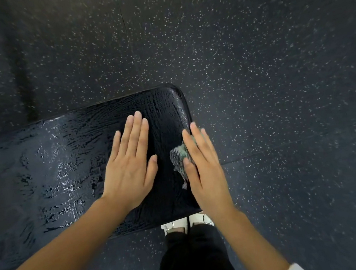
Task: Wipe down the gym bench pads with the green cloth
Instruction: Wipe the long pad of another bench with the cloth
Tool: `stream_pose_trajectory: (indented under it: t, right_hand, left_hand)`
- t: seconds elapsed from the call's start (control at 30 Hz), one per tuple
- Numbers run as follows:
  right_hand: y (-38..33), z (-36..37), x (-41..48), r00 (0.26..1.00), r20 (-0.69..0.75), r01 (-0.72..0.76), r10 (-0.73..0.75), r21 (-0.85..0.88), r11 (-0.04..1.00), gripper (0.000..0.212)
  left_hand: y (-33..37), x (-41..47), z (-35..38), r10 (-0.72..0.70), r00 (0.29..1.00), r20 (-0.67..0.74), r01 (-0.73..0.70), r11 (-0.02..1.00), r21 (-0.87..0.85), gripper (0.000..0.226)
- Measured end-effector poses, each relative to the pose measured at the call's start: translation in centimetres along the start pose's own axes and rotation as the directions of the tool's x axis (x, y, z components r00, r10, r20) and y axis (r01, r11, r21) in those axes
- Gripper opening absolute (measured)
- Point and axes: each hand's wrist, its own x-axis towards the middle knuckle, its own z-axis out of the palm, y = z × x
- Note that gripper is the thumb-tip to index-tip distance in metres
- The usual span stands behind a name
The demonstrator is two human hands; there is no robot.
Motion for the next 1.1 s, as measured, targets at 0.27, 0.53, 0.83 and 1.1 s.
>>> stream_pose_trajectory:
  t: [0.27,0.53,0.83,1.1]
  right_hand:
    - [0.0,-0.2,-3.8,0.984,0.021,-0.177,0.176,0.179,0.968,0.050]
    - [-0.4,-0.5,4.5,0.991,0.002,-0.129,0.133,0.241,0.962,0.050]
    - [-0.2,-1.5,7.4,0.985,0.045,-0.168,0.166,0.438,0.883,0.045]
    - [1.0,-1.7,-2.7,0.969,0.120,-0.247,0.217,0.405,0.880,0.047]
  left_hand:
    - [1.9,3.6,0.4,0.124,0.992,-0.007,-0.124,0.992,0.021,0.065]
    - [1.8,3.6,0.4,0.135,0.991,-0.006,-0.134,0.990,0.032,0.066]
    - [1.6,3.6,0.4,0.129,0.992,-0.007,-0.129,0.991,0.033,0.065]
    - [-0.6,3.1,-0.3,0.173,0.985,0.029,-0.173,0.985,0.009,0.062]
